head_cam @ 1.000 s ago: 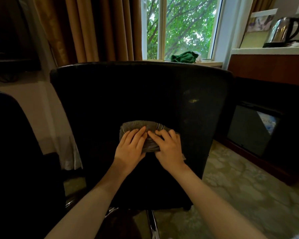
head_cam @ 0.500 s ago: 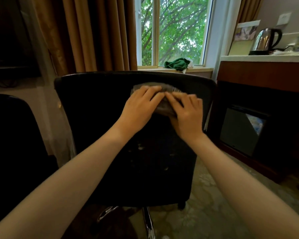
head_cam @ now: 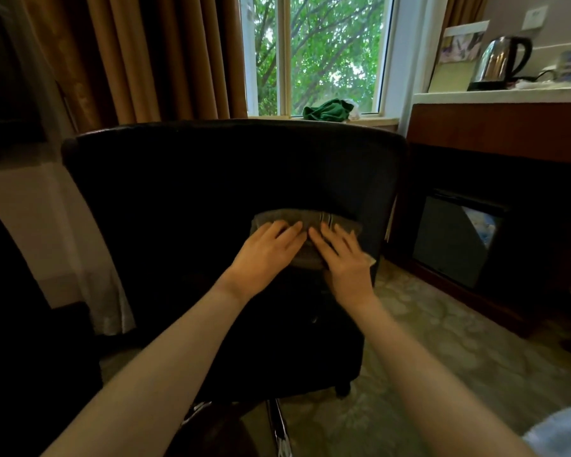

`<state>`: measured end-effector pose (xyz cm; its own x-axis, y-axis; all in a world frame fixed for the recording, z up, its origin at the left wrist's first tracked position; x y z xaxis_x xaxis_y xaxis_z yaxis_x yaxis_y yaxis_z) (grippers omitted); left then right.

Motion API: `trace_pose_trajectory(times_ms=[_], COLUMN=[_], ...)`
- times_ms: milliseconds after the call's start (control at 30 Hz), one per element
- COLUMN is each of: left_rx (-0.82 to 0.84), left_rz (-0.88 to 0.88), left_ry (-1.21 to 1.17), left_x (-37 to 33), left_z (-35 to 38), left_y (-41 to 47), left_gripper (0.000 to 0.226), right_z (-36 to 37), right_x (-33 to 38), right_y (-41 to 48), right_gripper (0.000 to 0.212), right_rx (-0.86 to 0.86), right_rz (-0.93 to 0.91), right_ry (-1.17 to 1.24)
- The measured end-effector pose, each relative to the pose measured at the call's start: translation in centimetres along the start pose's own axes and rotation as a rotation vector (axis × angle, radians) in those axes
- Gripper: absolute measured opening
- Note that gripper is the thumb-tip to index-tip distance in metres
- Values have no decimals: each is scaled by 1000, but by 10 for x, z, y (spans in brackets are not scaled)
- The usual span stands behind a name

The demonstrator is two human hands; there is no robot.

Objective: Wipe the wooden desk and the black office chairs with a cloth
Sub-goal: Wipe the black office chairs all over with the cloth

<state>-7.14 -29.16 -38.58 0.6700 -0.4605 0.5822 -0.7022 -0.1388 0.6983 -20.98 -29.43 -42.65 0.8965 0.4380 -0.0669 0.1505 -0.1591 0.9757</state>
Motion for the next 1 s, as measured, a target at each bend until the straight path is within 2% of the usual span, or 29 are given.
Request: trace_pose_trajectory(times_ms=[33,167,300,367,433,533,633,700,800,867,1000], left_rx=[5,129,225,263,262,126,15,-22,-19,-25,28], left_rz=[11,37,46,26,-22,-51,20,87,192,263,243], left_ry=[-18,-46,-68,-94,-99,-128,-62,-54,35,71,26], left_x=[-5,-24,-33,-33,-32,-34,-36,-37,-42,-48,-54], left_z=[5,21,26,23,13,-6,-17,-20,-11,6,39], left_y=[-8,-38,-51,-44,-25,23,81,115,143,142,99], left_gripper=[37,48,28,43,49,44,32,35,36,25,51], right_z=[4,15,20,11,-5,-36,-64,-76,-74,-58,-23], right_x=[2,11,16,14,6,-21,-55,-76,-98,-106,-94], right_y=[-13,-53,-63,-53,-35,-2,23,36,39,30,-8], right_gripper=[51,52,56,51,49,53,49,55,57,58,61], right_rx=[22,153,327,349,319,189,32,-27,-19,19,19], right_rz=[23,44,55,45,24,68,155,229,331,399,441], right_ry=[27,90,171,201,194,160,97,56,26,42,92])
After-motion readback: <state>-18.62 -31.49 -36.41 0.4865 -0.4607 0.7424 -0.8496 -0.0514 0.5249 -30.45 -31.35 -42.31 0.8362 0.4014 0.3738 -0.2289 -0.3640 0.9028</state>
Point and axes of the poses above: each hand's wrist, its own y-axis towards the middle knuckle, its own z-axis out of the palm, x = y × z, the point moved 4 cm from there along y, towards the middle knuckle, and after that the axes turned 10 degrees about -x, right-handed, at the moved point
